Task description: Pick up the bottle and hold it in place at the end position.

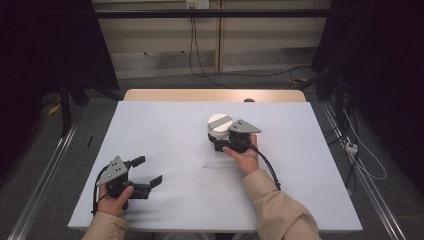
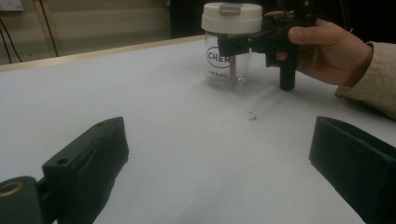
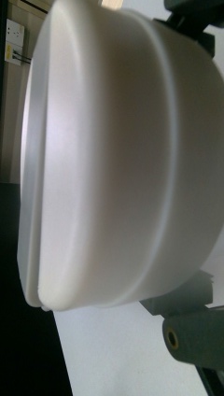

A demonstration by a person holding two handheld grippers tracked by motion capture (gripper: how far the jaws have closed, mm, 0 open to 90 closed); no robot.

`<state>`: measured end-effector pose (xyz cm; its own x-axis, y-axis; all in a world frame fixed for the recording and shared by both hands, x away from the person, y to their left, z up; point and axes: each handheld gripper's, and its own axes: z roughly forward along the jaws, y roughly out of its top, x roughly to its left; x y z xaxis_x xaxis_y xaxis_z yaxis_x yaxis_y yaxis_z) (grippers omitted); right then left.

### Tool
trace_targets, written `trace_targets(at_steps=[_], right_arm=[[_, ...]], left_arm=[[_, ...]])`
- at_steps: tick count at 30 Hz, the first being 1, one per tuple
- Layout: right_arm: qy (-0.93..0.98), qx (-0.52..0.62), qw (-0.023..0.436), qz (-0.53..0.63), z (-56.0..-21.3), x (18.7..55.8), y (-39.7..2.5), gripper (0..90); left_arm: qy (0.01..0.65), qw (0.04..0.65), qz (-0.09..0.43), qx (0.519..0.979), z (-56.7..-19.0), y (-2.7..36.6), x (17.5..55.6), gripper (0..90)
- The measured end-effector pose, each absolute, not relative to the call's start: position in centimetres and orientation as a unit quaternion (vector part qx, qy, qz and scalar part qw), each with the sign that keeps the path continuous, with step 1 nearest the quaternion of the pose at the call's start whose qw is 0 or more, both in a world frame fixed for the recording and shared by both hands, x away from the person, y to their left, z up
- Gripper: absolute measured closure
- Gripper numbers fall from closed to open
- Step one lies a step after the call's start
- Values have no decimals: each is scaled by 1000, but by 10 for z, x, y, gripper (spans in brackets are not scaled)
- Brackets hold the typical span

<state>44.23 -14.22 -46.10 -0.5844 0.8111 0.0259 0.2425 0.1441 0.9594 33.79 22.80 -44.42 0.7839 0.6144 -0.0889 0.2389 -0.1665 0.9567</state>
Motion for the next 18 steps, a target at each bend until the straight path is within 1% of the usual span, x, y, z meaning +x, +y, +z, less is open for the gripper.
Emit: trace_targets(at_steps=[5,18], right_arm=[[716,361,272,533,-461,441,-141,184],[719,361,261,533,-461,440,-145,185]], left_arm=[[282,578,161,748,-444,227,340,44],[283,585,149,745,-440,211,346,49]])
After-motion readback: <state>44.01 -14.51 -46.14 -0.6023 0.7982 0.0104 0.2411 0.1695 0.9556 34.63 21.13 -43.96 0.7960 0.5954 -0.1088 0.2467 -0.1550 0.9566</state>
